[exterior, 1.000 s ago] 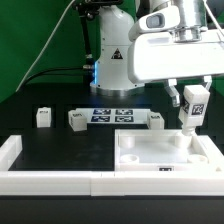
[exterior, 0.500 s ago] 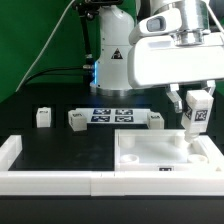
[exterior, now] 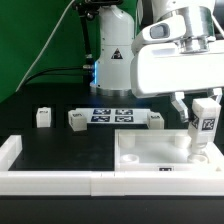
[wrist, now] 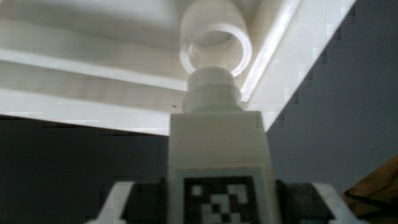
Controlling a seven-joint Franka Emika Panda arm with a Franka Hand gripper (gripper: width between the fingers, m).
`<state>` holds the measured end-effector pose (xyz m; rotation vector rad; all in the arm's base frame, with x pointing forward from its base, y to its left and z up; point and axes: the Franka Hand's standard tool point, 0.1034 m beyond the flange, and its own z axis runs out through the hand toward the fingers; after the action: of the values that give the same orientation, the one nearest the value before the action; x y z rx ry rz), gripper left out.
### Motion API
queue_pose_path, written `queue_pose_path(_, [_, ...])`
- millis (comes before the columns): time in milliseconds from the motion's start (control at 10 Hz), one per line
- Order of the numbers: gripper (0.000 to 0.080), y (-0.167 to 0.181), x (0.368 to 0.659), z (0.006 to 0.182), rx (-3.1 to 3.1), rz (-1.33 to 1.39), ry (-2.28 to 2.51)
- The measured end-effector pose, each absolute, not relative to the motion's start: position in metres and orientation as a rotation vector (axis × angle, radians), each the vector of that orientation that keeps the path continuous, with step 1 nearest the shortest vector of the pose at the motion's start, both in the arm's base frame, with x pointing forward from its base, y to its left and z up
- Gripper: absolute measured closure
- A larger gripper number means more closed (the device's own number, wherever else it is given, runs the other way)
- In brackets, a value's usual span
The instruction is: Assemble one leg
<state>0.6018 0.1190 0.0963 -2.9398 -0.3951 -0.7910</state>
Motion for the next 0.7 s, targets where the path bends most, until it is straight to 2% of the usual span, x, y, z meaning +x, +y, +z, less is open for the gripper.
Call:
queue_pose_path(300, [0.0509, 0.1194, 0.5918, 0.0900, -2.928, -0.843, -0.397])
queue_pose_path(700, [0.0509, 0.1145, 0.5935, 0.0896, -2.925, -0.878, -0.396])
